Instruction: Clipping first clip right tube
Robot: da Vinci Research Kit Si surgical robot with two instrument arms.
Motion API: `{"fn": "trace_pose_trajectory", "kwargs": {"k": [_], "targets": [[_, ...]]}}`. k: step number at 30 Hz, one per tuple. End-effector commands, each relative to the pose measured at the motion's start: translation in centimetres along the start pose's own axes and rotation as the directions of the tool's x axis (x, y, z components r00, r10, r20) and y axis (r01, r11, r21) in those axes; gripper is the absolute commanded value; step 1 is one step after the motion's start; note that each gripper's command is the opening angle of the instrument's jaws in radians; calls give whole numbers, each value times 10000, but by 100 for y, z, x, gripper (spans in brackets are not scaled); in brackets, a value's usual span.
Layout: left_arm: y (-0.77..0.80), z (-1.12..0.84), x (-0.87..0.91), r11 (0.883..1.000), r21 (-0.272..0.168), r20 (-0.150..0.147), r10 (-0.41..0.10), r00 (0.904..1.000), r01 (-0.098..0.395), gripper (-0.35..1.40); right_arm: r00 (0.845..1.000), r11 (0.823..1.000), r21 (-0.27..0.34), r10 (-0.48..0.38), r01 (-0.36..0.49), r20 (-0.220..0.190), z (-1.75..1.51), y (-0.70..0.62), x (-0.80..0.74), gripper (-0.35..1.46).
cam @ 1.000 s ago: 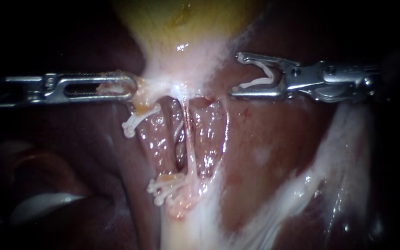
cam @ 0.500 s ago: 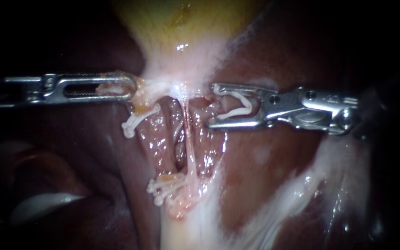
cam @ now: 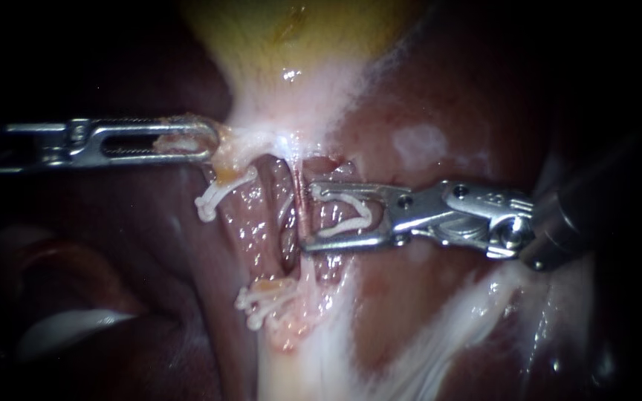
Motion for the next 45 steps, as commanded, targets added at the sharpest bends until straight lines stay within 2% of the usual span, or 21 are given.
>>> {"fn": "trace_pose_trajectory", "kwargs": {"k": [1, 10, 16, 21, 25, 33, 40, 45], "targets": [[0, 0, 0, 10000, 0, -8, 10, 10000, -10, -35, 10000, 10000, -1, 15, -15, -6, 2, 0, -2, 46], [0, 1, 0, 10000, 8, 21, 5, 10000, -5, -35, 9985, 9982, 271, 538, -540, 86, 20, -2, -9, 47], [-1, 1, 0, 10000, 8, 21, 5, 10000, -5, -35, 9914, 9896, 800, 1236, -1199, -422, 32, -3, -12, 47], [-1, 1, 0, 10000, 8, 22, 5, 10000, -5, -35, 9770, 9721, 1484, 1955, -1815, -854, 38, -7, -11, 47], [-1, 1, 0, 10000, 7, 22, 5, 10000, -5, -35, 9663, 9573, 1946, 2365, -2137, -1019, 38, -11, -11, 46], [-1, 1, 0, 10000, 7, 22, 4, 10000, -4, -35, 9572, 9388, 2416, 2741, -2454, -927, 40, -23, -10, 45], [-1, 1, 0, 10000, 6, 23, 4, 10000, -4, -35, 9504, 9218, 2880, 2967, -2595, -931, 39, -26, -10, 40], [-1, 1, 0, 10000, 4, 24, 3, 10000, -3, -35, 9501, 9212, 2905, 2971, -2590, -951, 37, -26, -10, 29]]}}
